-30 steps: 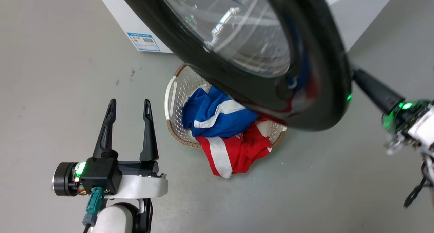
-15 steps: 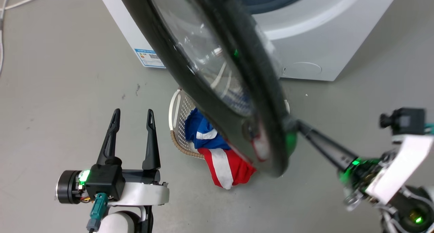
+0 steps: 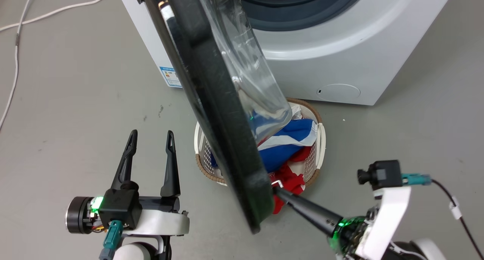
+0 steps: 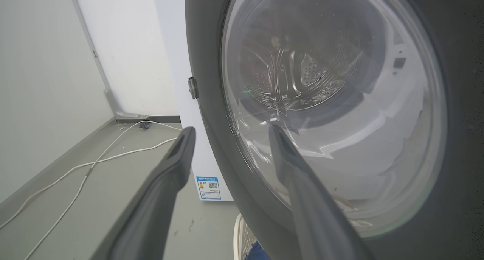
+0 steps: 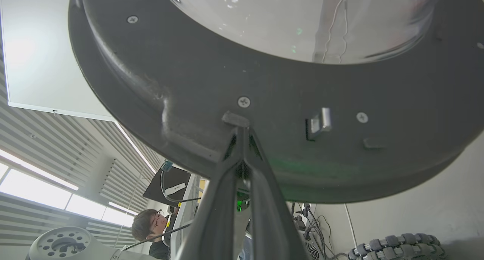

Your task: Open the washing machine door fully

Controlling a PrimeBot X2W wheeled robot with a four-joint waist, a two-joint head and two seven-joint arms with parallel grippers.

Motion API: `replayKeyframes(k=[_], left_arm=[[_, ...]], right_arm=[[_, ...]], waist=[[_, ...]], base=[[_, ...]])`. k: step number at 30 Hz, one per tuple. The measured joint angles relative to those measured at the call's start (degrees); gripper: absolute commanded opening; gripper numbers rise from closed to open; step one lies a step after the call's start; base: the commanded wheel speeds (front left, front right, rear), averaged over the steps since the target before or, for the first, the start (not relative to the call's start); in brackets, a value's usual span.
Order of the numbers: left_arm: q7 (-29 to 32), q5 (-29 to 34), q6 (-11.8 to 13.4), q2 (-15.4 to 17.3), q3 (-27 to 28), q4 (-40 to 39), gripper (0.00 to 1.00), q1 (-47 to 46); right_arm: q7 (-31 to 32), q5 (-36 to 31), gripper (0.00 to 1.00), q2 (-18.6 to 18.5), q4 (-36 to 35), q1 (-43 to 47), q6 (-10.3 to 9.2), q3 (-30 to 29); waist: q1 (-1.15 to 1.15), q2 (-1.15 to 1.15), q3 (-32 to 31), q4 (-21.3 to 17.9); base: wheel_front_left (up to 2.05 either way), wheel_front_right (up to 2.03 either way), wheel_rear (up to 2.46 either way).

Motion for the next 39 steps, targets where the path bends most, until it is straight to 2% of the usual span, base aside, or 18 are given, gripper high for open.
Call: replayKeyframes(k=[10, 15, 16, 17, 18, 21, 22, 25, 26, 27, 30, 34, 35, 36, 39], left_arm=[[0.01, 0.11, -0.37, 0.00, 0.55, 0.71, 1.00, 1.33], [0.01, 0.19, -0.65, -0.01, 1.24, 1.47, 1.00, 2.91], [0.01, 0.21, -0.89, 0.00, 1.43, 1.57, 1.00, 3.28], [0.00, 0.34, -1.03, 0.01, 1.56, 1.66, 1.00, 3.66], [0.00, 0.52, -1.05, 0.03, 1.72, 1.72, 1.00, 4.06], [0.00, 0.54, -1.33, 0.13, 2.15, 1.88, 1.00, 5.22], [0.00, 0.60, -1.51, 0.15, 2.41, 1.89, 1.00, 5.82], [0.01, 0.68, -1.55, 0.20, 2.86, 1.90, 1.00, 6.80], [0.01, 0.68, -1.55, 0.20, 2.86, 1.90, 1.00, 6.80], [0.01, 0.77, -1.57, 0.20, 3.11, 1.90, 1.00, 7.44], [0.01, 0.97, -1.62, 0.20, 3.38, 1.82, 1.00, 8.14], [0.01, 1.01, -1.60, 0.21, 3.83, 1.72, 1.00, 9.14], [0.01, 1.01, -1.60, 0.21, 3.83, 1.72, 1.00, 9.14], [0.00, 1.02, -1.60, 0.19, 3.98, 1.69, 1.00, 9.65], [0.01, 1.03, -1.60, 0.20, 4.25, 1.58, 1.00, 10.03]], right_arm=[[-1.15, -0.99, 0.00, 1.42, 2.68, 1.22, 0.00, 2.64], [-7.13, -4.79, 0.00, 0.68, 1.53, 2.27, -0.01, 0.37], [-8.77, -5.97, 0.31, 0.24, 0.99, 2.41, 0.00, -0.14], [-10.58, -7.20, 0.90, -0.19, 0.37, 2.56, -0.01, -0.66], [-12.67, -8.58, 1.00, -0.47, -0.23, 2.70, -0.01, -1.24], [-18.19, -12.06, 1.00, -1.70, -1.99, 3.34, 0.00, -2.13], [-22.67, -14.90, 1.00, -2.43, -2.88, 3.59, 0.00, -2.81], [-30.51, -21.89, 1.00, -4.07, -3.24, 3.91, 0.00, -3.85], [-30.51, -21.89, 1.00, -4.07, -3.24, 3.91, 0.00, -3.85], [-36.27, -27.47, 1.00, -4.93, -2.46, 4.03, 0.00, -4.54], [-43.33, -34.31, 1.00, -5.31, -1.15, 4.42, 0.00, -4.94], [-47.03, -47.73, 1.00, -6.01, 0.02, 4.58, 0.00, -7.51], [-47.03, -47.73, 1.00, -6.01, 0.02, 4.58, 0.00, -7.51], [-47.44, -53.57, 1.00, -4.93, 0.05, 4.81, 0.01, -9.21], [-47.67, -62.80, 1.00, -2.59, -0.62, 5.95, 0.01, -12.37]], waist=[[0.00, 0.00, -2.23, -0.23], [0.00, 0.00, -4.48, -0.69], [0.00, 0.00, -5.05, -0.81], [0.00, 0.00, -5.60, -0.96], [0.00, 0.00, -6.19, -1.12], [0.00, 0.00, -7.90, -1.70], [0.00, 0.00, -8.98, -2.09], [0.00, 0.00, -10.50, -2.67], [0.00, 0.00, -10.50, -2.67], [0.00, 0.00, -11.37, -3.10], [0.00, 0.00, -12.44, -3.71], [0.00, 0.00, -13.59, -4.57], [0.00, 0.00, -13.59, -4.57], [0.00, 0.00, -14.11, -4.94], [0.00, 0.00, -14.62, -5.42]], base=[[0.00, 0.00, 0.00], [0.00, 0.00, 0.00], [0.00, 0.00, 0.00], [0.00, 0.00, 0.00], [0.00, 0.00, 0.00], [0.00, 0.00, 0.00], [0.00, 0.00, 0.00], [0.00, 0.00, 0.00], [0.00, 0.00, 0.00], [0.00, 0.00, 0.00], [0.00, 0.00, 0.00], [0.00, 0.00, 0.00], [0.00, 0.00, 0.00], [0.00, 0.00, 0.00], [0.00, 0.00, 0.00]])
